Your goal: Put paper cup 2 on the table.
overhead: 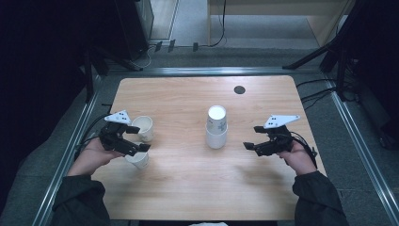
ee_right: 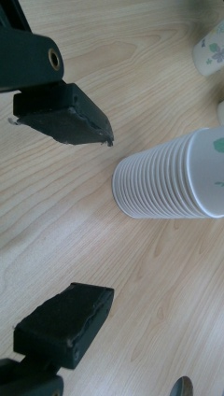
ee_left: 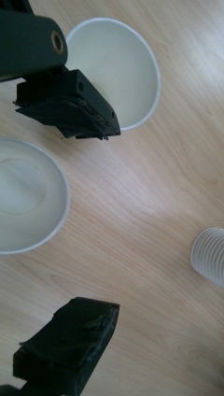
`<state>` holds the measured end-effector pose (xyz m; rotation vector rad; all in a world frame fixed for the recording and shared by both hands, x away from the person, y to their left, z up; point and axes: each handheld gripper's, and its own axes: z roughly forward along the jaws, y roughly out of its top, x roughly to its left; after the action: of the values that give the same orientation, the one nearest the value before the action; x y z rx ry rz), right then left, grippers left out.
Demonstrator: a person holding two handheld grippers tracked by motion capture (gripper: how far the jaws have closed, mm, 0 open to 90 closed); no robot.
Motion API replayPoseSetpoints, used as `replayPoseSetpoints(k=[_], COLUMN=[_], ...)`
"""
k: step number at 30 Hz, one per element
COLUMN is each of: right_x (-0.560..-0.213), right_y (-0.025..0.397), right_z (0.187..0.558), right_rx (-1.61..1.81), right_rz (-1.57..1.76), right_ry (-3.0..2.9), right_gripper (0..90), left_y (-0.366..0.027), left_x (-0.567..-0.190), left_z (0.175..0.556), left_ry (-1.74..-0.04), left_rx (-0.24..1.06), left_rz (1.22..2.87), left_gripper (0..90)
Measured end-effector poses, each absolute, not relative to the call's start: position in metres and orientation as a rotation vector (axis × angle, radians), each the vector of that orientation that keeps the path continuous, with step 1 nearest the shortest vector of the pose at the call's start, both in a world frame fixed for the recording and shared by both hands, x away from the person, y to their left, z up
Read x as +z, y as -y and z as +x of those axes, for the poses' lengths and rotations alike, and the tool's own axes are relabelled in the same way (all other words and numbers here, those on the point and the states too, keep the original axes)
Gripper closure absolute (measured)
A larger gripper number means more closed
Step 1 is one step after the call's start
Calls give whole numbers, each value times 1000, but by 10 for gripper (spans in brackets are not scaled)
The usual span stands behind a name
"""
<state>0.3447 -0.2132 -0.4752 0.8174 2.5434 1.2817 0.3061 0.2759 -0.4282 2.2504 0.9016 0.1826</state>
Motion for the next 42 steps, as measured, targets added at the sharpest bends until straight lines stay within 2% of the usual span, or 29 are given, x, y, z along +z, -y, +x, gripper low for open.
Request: replayPoseSetpoints(k=[13, 17, 22, 30, 42], right_x=[-480, -482, -484, -484, -482], right_y=[200, 200, 196, 188, 178], right_z=[332, 329, 325, 318, 308], right_rx=[1257, 1247, 1243, 1260, 1278], right_rz=[756, 757, 752, 775, 782], right_ry=[-2582, -2587, -2599, -2607, -2602], right_gripper=[213, 213, 213, 203, 201], left_y=[-229, -215, -200, -174, -138], left_x=[-428, -429, -432, -432, -442], left_z=[319, 320, 322, 321, 316], left_ry=[-876, -868, -856, -846, -819], left_rx=[154, 212, 210, 157, 226], left_rz=[2222, 2222, 2228, 2225, 2229], left_gripper=[128, 129, 129, 129, 129])
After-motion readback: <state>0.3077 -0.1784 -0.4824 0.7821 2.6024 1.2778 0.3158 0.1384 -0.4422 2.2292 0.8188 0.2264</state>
